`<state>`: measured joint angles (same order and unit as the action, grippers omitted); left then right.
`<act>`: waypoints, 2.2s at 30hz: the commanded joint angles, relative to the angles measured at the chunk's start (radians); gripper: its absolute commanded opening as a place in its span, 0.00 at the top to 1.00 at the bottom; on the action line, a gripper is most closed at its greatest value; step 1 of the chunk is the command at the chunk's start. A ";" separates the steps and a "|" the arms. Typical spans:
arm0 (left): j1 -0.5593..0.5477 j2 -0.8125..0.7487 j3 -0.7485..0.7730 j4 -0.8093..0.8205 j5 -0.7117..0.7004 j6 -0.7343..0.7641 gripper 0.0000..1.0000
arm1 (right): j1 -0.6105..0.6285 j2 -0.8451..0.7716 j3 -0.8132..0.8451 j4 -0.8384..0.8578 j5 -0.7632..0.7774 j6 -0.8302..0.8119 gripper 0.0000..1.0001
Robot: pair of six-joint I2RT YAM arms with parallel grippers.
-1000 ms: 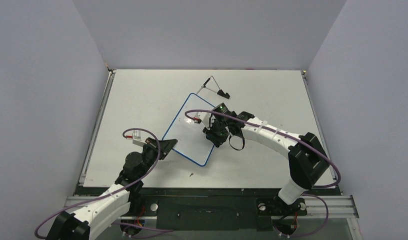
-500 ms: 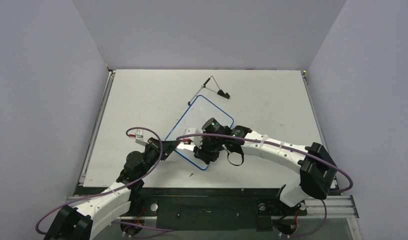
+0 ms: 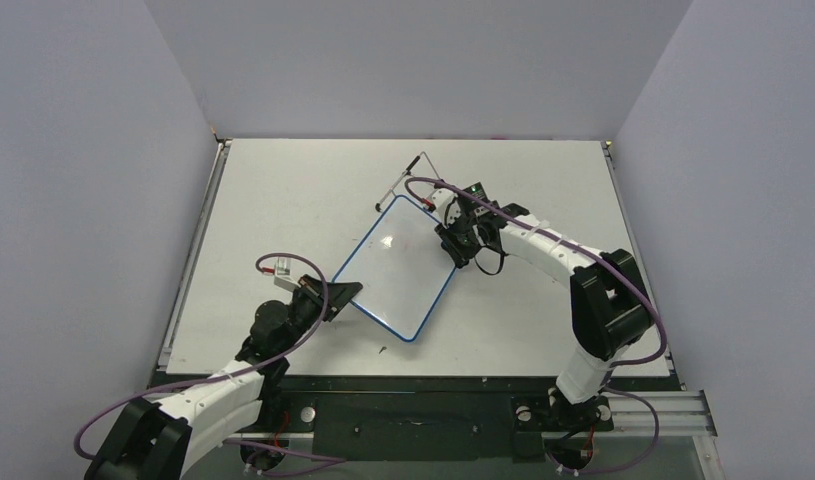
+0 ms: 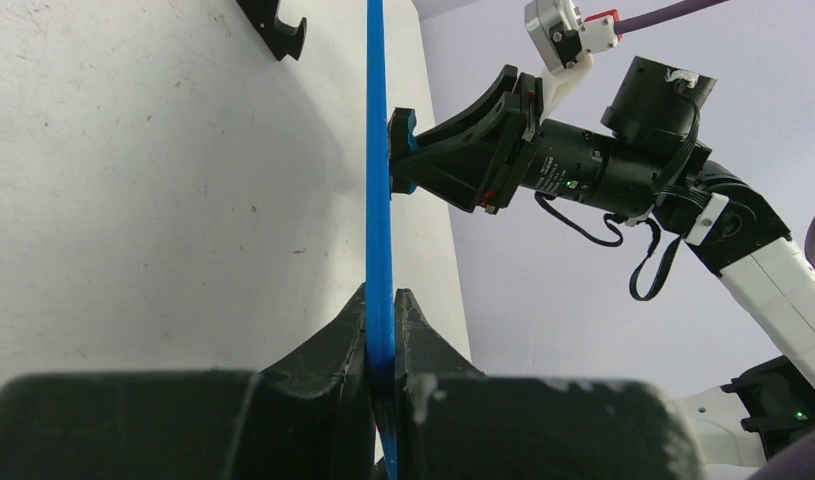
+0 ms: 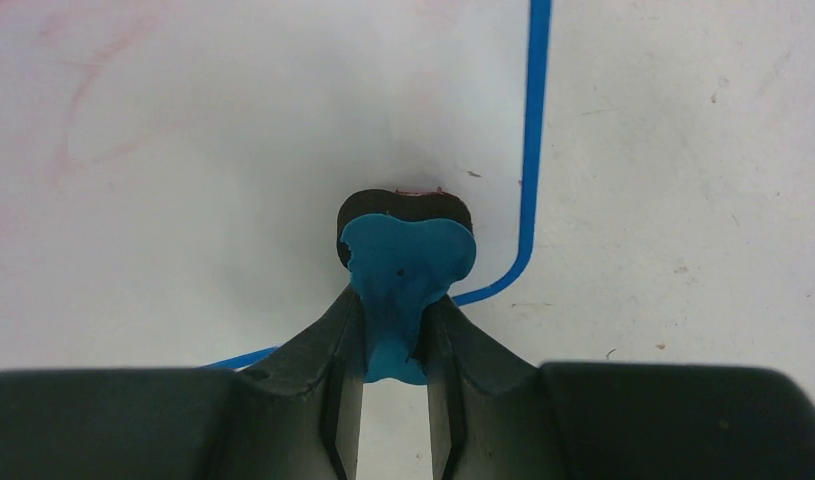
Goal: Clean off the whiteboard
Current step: Erase the whiteboard at the center of the board.
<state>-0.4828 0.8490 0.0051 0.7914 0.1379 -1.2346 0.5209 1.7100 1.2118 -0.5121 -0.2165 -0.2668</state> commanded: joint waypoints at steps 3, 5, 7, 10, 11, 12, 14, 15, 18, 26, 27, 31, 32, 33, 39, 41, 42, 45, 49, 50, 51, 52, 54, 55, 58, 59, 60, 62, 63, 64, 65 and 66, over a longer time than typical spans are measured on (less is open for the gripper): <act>-0.007 0.045 -0.018 0.364 0.097 -0.060 1.00 | 0.197 -0.095 0.017 -0.020 -0.121 -0.013 1.00; -0.008 0.069 -0.013 0.379 0.109 -0.060 1.00 | 0.286 -0.131 0.005 -0.023 -0.170 -0.022 1.00; -0.009 0.092 -0.012 0.396 0.122 -0.058 1.00 | 0.347 -0.154 0.006 -0.026 -0.199 -0.023 1.00; -0.013 0.115 -0.012 0.416 0.139 -0.054 1.00 | 0.347 -0.153 0.020 -0.023 -0.162 -0.013 1.00; -0.014 0.124 -0.001 0.418 0.145 -0.051 1.00 | 0.330 -0.136 0.031 -0.023 -0.136 -0.005 1.00; -0.016 0.128 0.006 0.421 0.148 -0.047 1.00 | 0.287 -0.127 0.042 -0.022 -0.126 0.001 1.00; -0.019 0.134 0.014 0.420 0.159 -0.039 1.00 | 0.202 -0.096 0.059 -0.021 -0.095 0.027 1.00; -0.020 0.136 0.017 0.419 0.168 -0.036 1.00 | 0.175 -0.079 0.064 -0.020 -0.068 0.040 1.00; -0.023 0.137 0.020 0.401 0.179 -0.018 1.00 | 0.057 -0.078 0.066 -0.019 -0.076 0.052 1.00; -0.026 0.156 0.034 0.357 0.196 0.031 1.00 | -0.010 -0.238 -0.059 -0.063 -0.309 -0.074 1.00; -0.026 0.161 0.037 0.361 0.199 0.034 1.00 | -0.010 -0.246 -0.077 -0.070 -0.319 -0.088 1.00; -0.029 0.191 0.042 0.384 0.208 0.037 1.00 | -0.016 -0.276 -0.101 -0.090 -0.349 -0.132 1.00; -0.031 0.201 0.041 0.388 0.210 0.036 1.00 | -0.016 -0.280 -0.102 -0.089 -0.354 -0.136 1.00; -0.032 0.206 0.041 0.396 0.210 0.035 1.00 | -0.017 -0.280 -0.103 -0.091 -0.358 -0.139 1.00; -0.039 0.228 0.038 0.413 0.214 0.036 1.00 | 0.002 -0.304 -0.145 -0.082 -0.347 -0.205 1.00; -0.039 0.227 0.038 0.411 0.217 0.038 1.00 | 0.025 -0.329 -0.174 -0.075 -0.311 -0.290 1.00; -0.039 0.227 0.039 0.409 0.220 0.041 1.00 | 0.047 -0.342 -0.196 -0.075 -0.303 -0.320 1.00; -0.039 0.215 0.045 0.377 0.229 0.054 1.00 | 0.084 -0.416 -0.252 -0.074 -0.279 -0.532 1.00; -0.038 0.200 0.048 0.344 0.231 0.068 1.00 | 0.102 -0.468 -0.304 -0.116 -0.257 -0.777 1.00; -0.037 0.199 0.048 0.338 0.231 0.069 1.00 | 0.102 -0.465 -0.301 -0.148 -0.253 -0.810 1.00; -0.037 0.196 0.048 0.337 0.230 0.069 1.00 | 0.103 -0.462 -0.299 -0.169 -0.251 -0.892 1.00; -0.037 0.195 0.047 0.334 0.229 0.069 1.00 | 0.103 -0.461 -0.303 -0.200 -0.251 -0.934 1.00; -0.038 0.197 0.049 0.334 0.227 0.068 1.00 | 0.108 -0.464 -0.323 -0.217 -0.248 -1.042 1.00; -0.039 0.197 0.049 0.333 0.227 0.068 1.00 | 0.113 -0.464 -0.329 -0.218 -0.242 -1.078 1.00; -0.039 0.195 0.048 0.332 0.227 0.063 1.00 | 0.124 -0.456 -0.344 -0.202 -0.220 -1.095 1.00; -0.038 0.196 0.048 0.332 0.226 0.062 1.00 | 0.131 -0.457 -0.349 -0.195 -0.206 -1.093 1.00; -0.038 0.195 0.047 0.332 0.226 0.061 1.00 | 0.133 -0.458 -0.356 -0.187 -0.202 -1.093 1.00; -0.039 0.192 0.046 0.332 0.226 0.060 1.00 | 0.138 -0.461 -0.362 -0.176 -0.196 -1.086 1.00; -0.039 0.190 0.045 0.332 0.225 0.059 1.00 | 0.141 -0.461 -0.363 -0.173 -0.192 -1.082 1.00; -0.039 0.190 0.045 0.332 0.224 0.058 1.00 | 0.142 -0.461 -0.369 -0.165 -0.190 -1.081 1.00; -0.039 0.190 0.044 0.332 0.223 0.058 1.00 | 0.148 -0.461 -0.373 -0.154 -0.175 -1.070 1.00; -0.039 0.190 0.044 0.333 0.221 0.055 1.00 | 0.153 -0.455 -0.386 -0.117 -0.143 -1.047 1.00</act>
<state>-0.5163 1.0714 0.0063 0.9890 0.3489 -1.1648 0.6571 1.2602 0.8478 -0.7082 -0.4183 -1.3102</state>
